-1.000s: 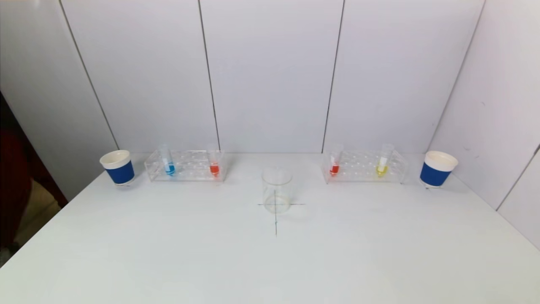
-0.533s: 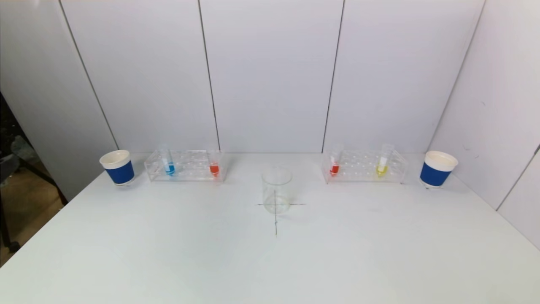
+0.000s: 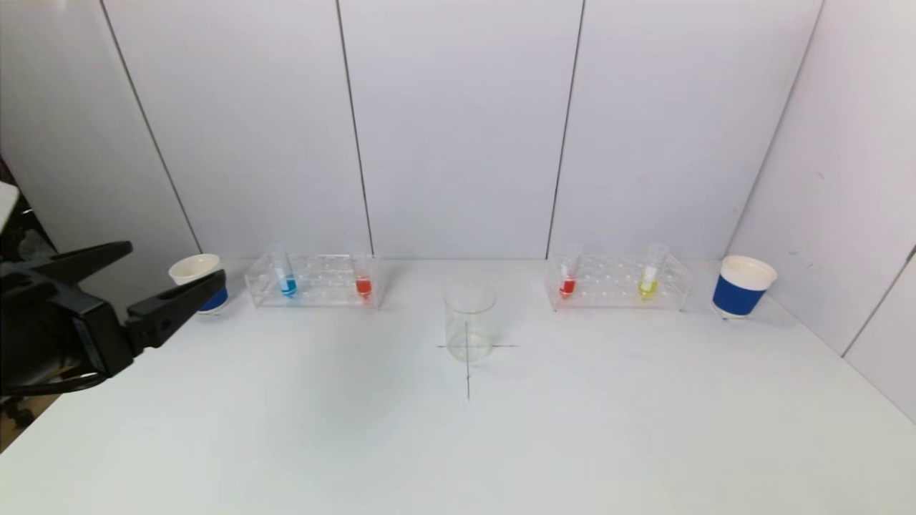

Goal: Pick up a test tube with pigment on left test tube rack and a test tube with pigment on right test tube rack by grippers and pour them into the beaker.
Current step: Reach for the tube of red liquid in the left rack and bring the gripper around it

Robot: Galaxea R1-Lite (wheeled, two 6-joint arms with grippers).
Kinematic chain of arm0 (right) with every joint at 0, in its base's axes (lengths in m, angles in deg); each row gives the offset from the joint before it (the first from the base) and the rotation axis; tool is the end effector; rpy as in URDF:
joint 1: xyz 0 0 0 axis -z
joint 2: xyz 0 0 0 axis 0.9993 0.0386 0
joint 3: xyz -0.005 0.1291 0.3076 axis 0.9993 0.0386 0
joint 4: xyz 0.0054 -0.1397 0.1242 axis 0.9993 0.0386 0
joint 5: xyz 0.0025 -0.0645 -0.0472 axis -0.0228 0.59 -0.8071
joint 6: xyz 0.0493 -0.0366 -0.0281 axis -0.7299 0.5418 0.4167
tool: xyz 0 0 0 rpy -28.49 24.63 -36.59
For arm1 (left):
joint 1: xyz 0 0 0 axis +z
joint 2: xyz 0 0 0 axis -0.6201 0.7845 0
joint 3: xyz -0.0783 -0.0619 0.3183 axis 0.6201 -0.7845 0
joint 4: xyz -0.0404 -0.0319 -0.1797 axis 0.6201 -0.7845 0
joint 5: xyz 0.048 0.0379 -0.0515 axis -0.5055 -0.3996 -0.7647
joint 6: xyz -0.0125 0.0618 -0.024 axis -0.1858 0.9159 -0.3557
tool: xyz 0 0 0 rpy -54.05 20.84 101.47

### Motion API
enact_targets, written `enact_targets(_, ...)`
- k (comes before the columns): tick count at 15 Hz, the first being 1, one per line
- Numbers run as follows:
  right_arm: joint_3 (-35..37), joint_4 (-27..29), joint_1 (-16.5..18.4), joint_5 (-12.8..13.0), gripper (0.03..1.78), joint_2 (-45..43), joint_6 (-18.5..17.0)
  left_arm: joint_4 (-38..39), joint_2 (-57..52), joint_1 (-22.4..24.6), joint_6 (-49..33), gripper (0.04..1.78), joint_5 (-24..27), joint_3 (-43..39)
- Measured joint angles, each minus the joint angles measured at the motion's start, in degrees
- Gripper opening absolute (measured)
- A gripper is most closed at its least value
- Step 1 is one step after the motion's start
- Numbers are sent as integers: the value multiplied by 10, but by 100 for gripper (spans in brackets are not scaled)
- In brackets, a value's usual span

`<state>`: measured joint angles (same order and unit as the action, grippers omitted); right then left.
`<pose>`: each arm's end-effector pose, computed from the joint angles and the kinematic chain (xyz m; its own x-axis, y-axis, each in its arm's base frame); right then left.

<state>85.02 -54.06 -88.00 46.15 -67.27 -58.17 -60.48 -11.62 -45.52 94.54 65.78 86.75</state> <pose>-0.0151 -0.0013 0.0757 0.9999 -0.0145 0.0020 0.0144 0.9991 0.0399 0.1671 -0.0321 0.2613 0.9582 -0.2836 -0.0383 0.2860 0.9542 0.0878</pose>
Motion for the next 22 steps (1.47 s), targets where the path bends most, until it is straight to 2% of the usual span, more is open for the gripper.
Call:
enact_targets(7,0,0,0,0,177,0,0,257,210,-19,-18,176,-38,-53)
enact_targets(14,0,0,0,0,177,0,0,542,473,-57,-15,176,-134,-43)
enact_targets(16,0,0,0,0,177,0,0,574,535,-76,-15,176,-160,-20)
enact_targets(22,0,0,0,0,177,0,0,580,641,-108,-15,176,-212,81)
